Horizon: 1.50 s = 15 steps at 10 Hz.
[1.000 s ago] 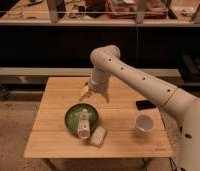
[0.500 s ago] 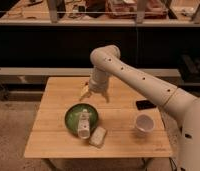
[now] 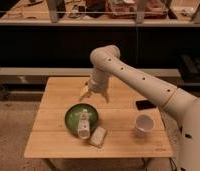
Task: Move the arm in a circular motion
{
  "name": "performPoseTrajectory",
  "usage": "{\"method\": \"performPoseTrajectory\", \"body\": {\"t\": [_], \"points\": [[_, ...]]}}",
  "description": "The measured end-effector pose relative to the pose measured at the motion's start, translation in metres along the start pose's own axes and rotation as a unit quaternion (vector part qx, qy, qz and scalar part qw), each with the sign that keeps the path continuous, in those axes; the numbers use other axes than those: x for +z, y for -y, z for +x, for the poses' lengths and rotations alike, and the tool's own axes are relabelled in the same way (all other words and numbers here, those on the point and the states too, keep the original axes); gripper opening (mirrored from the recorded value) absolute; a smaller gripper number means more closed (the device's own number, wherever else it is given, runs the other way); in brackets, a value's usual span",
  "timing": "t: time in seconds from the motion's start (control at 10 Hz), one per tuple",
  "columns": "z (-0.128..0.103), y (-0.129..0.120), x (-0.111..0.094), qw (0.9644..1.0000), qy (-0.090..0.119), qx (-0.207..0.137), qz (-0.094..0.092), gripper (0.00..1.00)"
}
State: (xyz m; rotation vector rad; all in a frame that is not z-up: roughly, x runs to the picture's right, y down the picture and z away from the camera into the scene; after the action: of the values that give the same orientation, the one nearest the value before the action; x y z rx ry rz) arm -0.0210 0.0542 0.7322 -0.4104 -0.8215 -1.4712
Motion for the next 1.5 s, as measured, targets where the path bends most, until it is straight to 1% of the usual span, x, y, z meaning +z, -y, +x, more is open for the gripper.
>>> {"method": "performPoseTrajectory", "body": {"t": [0.2, 0.3, 0.4, 0.5, 0.6, 0.7, 0.8, 0.9, 1.0, 1.1, 1.2, 1.3, 1.4, 1.5], "points": [[-0.013, 0.005, 0.006, 0.9998, -0.009, -0.018, -0.006, 0.8], [-0.022, 0.003, 0.008, 0.9994, -0.017, -0.025, -0.016, 0.8], [-0.033, 0.0, 0.009, 0.9986, -0.028, -0.029, -0.033, 0.8], [-0.047, -0.008, 0.008, 0.9973, -0.041, -0.029, -0.055, 0.8], [-0.057, -0.017, 0.008, 0.9959, -0.049, -0.024, -0.072, 0.8], [-0.069, -0.027, 0.008, 0.995, -0.052, -0.013, -0.084, 0.8], [-0.081, -0.042, 0.009, 0.9939, -0.055, 0.006, -0.095, 0.8], [-0.091, -0.057, 0.009, 0.9928, -0.059, 0.031, -0.099, 0.8], [-0.1, -0.071, 0.008, 0.9916, -0.064, 0.055, -0.098, 0.8], [-0.108, -0.089, 0.005, 0.989, -0.072, 0.085, -0.097, 0.8], [-0.111, -0.103, 0.0, 0.9867, -0.079, 0.105, -0.096, 0.8], [-0.114, -0.121, -0.006, 0.9829, -0.087, 0.132, -0.095, 0.8], [-0.115, -0.144, -0.013, 0.9777, -0.097, 0.162, -0.091, 0.8], [-0.114, -0.16, -0.017, 0.974, -0.103, 0.181, -0.089, 0.8]]}}
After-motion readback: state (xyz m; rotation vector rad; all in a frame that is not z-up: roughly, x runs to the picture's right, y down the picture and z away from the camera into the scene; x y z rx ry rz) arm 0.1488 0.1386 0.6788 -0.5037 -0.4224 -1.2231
